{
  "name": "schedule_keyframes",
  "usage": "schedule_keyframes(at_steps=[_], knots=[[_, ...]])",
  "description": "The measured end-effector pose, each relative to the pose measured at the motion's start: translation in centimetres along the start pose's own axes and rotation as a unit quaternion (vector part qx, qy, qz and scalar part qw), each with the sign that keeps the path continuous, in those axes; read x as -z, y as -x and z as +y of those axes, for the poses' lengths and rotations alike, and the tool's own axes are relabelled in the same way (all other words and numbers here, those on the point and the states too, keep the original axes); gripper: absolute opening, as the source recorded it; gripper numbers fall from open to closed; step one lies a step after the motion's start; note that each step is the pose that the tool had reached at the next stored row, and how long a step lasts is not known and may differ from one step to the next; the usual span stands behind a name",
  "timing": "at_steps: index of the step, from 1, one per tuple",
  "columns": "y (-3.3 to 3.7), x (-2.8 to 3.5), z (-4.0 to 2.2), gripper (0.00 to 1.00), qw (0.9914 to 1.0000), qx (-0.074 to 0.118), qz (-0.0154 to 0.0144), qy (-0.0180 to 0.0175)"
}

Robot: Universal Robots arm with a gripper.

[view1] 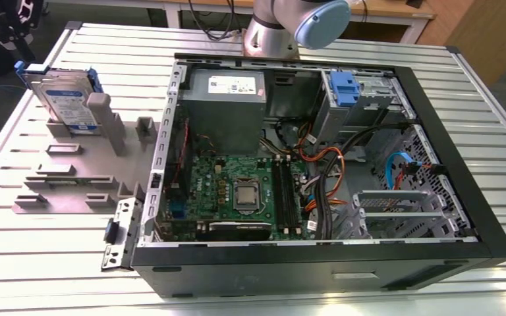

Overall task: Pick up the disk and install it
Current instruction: 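Pick up the disk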

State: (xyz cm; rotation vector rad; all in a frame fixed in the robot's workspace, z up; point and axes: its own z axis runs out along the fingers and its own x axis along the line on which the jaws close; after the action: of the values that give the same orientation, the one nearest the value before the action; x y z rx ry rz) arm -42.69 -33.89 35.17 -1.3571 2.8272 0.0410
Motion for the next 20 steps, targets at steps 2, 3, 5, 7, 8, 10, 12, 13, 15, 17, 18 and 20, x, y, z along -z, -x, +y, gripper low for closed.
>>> schedule_keyframes(at_steps=[2,3,5,7,8,10,12,13,15,17,18,20], knots=[[0.0,-0.01,0.0,0.11,0.99997,0.007,-0.0001,-0.0002],[-0.01,-0.03,0.01,0.11,0.99995,0.01,-0.0005,-0.0007],[-0.01,-0.04,0.01,0.11,0.99989,0.015,-0.0011,-0.0014],[-0.01,-0.02,0.01,0.11,0.9998,0.02,-0.0013,-0.0018],[-0.01,-0.03,0.01,0.11,0.99974,0.023,-0.0015,-0.0022],[-0.02,-0.04,0.01,0.11,0.99955,0.03,-0.0022,-0.0031],[-0.03,-0.05,0.01,0.11,0.99933,0.036,-0.0029,-0.004],[-0.04,-0.06,0.01,0.11,0.99922,0.039,-0.0031,-0.0043],[-0.04,-0.07,0.01,0.11,0.9989,0.046,-0.0035,-0.0048],[-0.05,-0.09,0.0,0.11,0.99845,0.055,-0.0038,-0.0053],[-0.06,-0.09,0.0,0.11,0.99821,0.059,-0.004,-0.0055],[-0.09,-0.1,0.0,0.11,0.99775,0.067,-0.0044,-0.0061]])
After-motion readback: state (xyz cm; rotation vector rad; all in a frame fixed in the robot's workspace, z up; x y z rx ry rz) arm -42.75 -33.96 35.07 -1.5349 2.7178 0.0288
